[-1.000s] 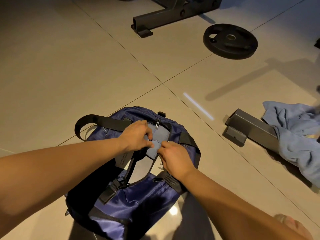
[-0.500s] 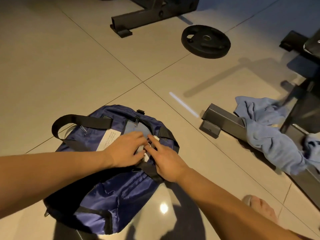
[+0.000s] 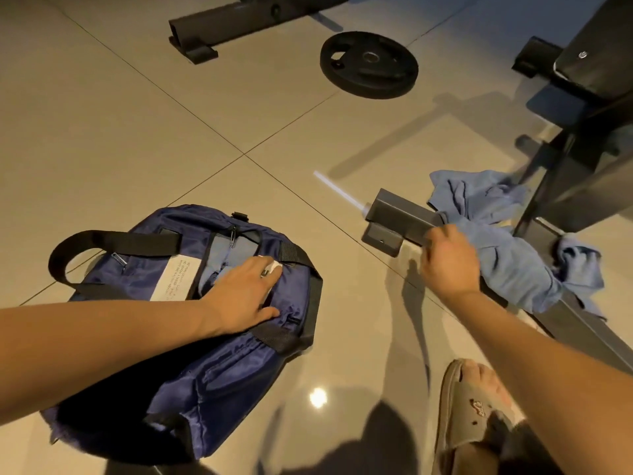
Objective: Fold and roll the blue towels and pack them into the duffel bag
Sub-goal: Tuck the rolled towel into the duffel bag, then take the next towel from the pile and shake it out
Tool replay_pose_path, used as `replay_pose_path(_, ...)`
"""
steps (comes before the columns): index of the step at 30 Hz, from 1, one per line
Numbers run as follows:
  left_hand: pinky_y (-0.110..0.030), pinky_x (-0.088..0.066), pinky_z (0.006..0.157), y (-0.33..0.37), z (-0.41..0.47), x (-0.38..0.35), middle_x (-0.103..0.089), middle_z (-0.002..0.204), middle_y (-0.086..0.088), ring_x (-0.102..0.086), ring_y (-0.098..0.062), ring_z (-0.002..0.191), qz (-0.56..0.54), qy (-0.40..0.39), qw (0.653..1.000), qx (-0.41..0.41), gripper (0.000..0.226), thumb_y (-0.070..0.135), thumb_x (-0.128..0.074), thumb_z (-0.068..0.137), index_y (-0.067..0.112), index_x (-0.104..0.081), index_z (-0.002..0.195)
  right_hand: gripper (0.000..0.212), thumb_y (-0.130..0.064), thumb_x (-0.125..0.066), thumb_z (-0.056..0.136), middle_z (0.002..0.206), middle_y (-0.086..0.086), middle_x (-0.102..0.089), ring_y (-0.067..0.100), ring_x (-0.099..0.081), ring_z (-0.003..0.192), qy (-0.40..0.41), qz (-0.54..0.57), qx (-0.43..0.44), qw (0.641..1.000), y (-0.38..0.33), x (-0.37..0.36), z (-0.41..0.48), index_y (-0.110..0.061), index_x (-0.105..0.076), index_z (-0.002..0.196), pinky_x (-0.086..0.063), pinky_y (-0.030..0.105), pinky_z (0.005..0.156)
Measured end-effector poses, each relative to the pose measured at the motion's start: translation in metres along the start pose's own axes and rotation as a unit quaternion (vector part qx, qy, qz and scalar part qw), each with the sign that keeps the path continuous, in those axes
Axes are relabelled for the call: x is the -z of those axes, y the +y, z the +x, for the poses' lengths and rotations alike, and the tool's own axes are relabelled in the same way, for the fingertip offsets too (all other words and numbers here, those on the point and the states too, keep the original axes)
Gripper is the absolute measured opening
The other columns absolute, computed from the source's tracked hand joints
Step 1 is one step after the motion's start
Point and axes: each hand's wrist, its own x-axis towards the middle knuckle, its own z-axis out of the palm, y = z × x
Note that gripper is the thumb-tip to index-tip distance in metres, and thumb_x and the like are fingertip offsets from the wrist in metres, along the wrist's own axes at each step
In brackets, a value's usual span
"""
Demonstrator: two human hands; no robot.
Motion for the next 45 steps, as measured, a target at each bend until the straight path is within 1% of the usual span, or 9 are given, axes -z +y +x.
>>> replay_pose_path(4, -0.041, -0.034, 0.115, 0.015, 0.01, -0.001, -0.028, 0.156, -0.018, -0.024, -0.035, 0.145, 0.004, 0.005, 1.0, 0.021, 0.088, 0.05, -0.069, 0.09, 0.004, -0.028, 0.153, 0.039, -0.024, -0.066, 0.091, 0.123, 0.024, -0.047, 0.046, -0.049, 0.109, -0.047, -0.057, -0.104, 0.992, 0.045, -0.004, 0.023, -0.004, -0.051, 0.121, -0.045, 0.052, 0.076)
replay_pose_path(7, -0.04, -0.04, 0.111, 0.022, 0.016, -0.002, -0.028, 0.153, -0.018, -0.024, -0.035, 0.143, 0.015, -0.006, 0.999, 0.034, 0.085, 0.046, -0.068, 0.092, 0.002, -0.026, 0.151, 0.036, -0.021, -0.064, 0.092, 0.12, 0.026, -0.049, 0.047, -0.048, 0.11, -0.072, -0.056, -0.136, 0.987, 0.057, -0.012, 0.037, -0.001, -0.052, 0.119, -0.045, 0.05, 0.072)
replay_pose_path(14, -0.041, -0.038, 0.113, 0.022, 0.015, 0.004, -0.027, 0.154, -0.02, -0.023, -0.037, 0.144, 0.026, -0.041, 0.998, 0.038, 0.089, 0.046, -0.067, 0.093, 0.0, -0.022, 0.154, 0.002, -0.001, -0.064, 0.086, 0.074, 0.017, -0.047, 0.035, -0.046, 0.066, -0.046, -0.037, -0.098, 0.993, 0.073, -0.007, 0.054, 0.001, -0.065, 0.086, -0.036, 0.037, 0.056)
replay_pose_path(22, -0.046, -0.039, 0.109, 0.063, 0.015, 0.042, -0.037, 0.145, -0.016, -0.035, -0.036, 0.134, 0.01, -0.098, 0.982, 0.16, 0.066, 0.043, -0.059, 0.093, 0.007, -0.039, 0.144, 0.026, -0.017, -0.056, 0.1, 0.066, 0.012, -0.045, 0.028, -0.038, 0.055, 0.0, 0.074, -0.102, 0.992, 0.067, 0.045, 0.044, -0.005, -0.052, 0.077, -0.029, 0.033, 0.05)
replay_pose_path(26, -0.044, -0.039, 0.103, 0.095, 0.019, 0.083, -0.044, 0.139, -0.014, -0.04, -0.035, 0.129, -0.001, -0.029, 0.983, 0.183, 0.051, 0.042, -0.057, 0.094, 0.011, -0.052, 0.134, 0.022, -0.021, -0.045, 0.105, 0.07, 0.013, -0.05, 0.03, -0.045, 0.06, 0.006, 0.148, -0.097, 0.984, 0.055, 0.109, 0.042, -0.005, -0.052, 0.09, -0.031, 0.037, 0.051)
replay_pose_path(31, -0.038, -0.043, 0.099, 0.146, 0.028, 0.173, -0.053, 0.135, -0.007, -0.046, -0.028, 0.128, -0.124, 0.072, 0.975, 0.17, 0.049, 0.042, -0.059, 0.094, 0.016, -0.058, 0.136, 0.019, -0.025, -0.054, 0.101, 0.078, 0.008, -0.059, 0.03, -0.051, 0.075, 0.076, 0.233, -0.074, 0.967, 0.046, 0.205, 0.038, -0.011, -0.057, 0.088, -0.035, 0.035, 0.064)
replay_pose_path(37, -0.03, -0.049, 0.087, 0.206, 0.027, 0.265, -0.062, 0.133, 0.003, -0.058, -0.015, 0.114, -0.33, 0.197, 0.918, 0.098, 0.055, 0.053, -0.068, 0.088, 0.024, -0.058, 0.135, 0.013, -0.024, -0.057, 0.101, 0.091, 0.001, -0.063, 0.018, -0.057, 0.083, 0.119, 0.353, -0.03, 0.927, 0.022, 0.31, 0.022, -0.013, -0.064, 0.099, -0.041, 0.03, 0.066)
replay_pose_path(41, -0.029, -0.051, 0.092, 0.237, 0.013, 0.311, -0.06, 0.133, 0.007, -0.059, -0.013, 0.118, -0.381, 0.236, 0.893, 0.039, 0.069, 0.058, -0.075, 0.082, 0.025, -0.054, 0.139, 0.013, -0.021, -0.06, 0.098, 0.089, 0.002, -0.065, 0.018, -0.06, 0.081, 0.103, 0.44, -0.002, 0.892, 0.0, 0.363, 0.004, -0.009, -0.066, 0.097, -0.054, 0.035, 0.068)
replay_pose_path(45, -0.04, -0.06, 0.087, 0.251, -0.013, 0.337, -0.072, 0.096, 0.011, -0.067, -0.007, 0.091, -0.402, 0.259, 0.878, 0.008, 0.028, 0.049, -0.073, 0.087, 0.027, -0.073, 0.104, 0.012, -0.018, -0.058, 0.1, 0.085, 0.002, -0.065, 0.014, -0.057, 0.073, 0.045, 0.488, 0.033, 0.871, -0.017, 0.402, -0.021, -0.012, -0.066, 0.093, -0.047, 0.026, 0.056)
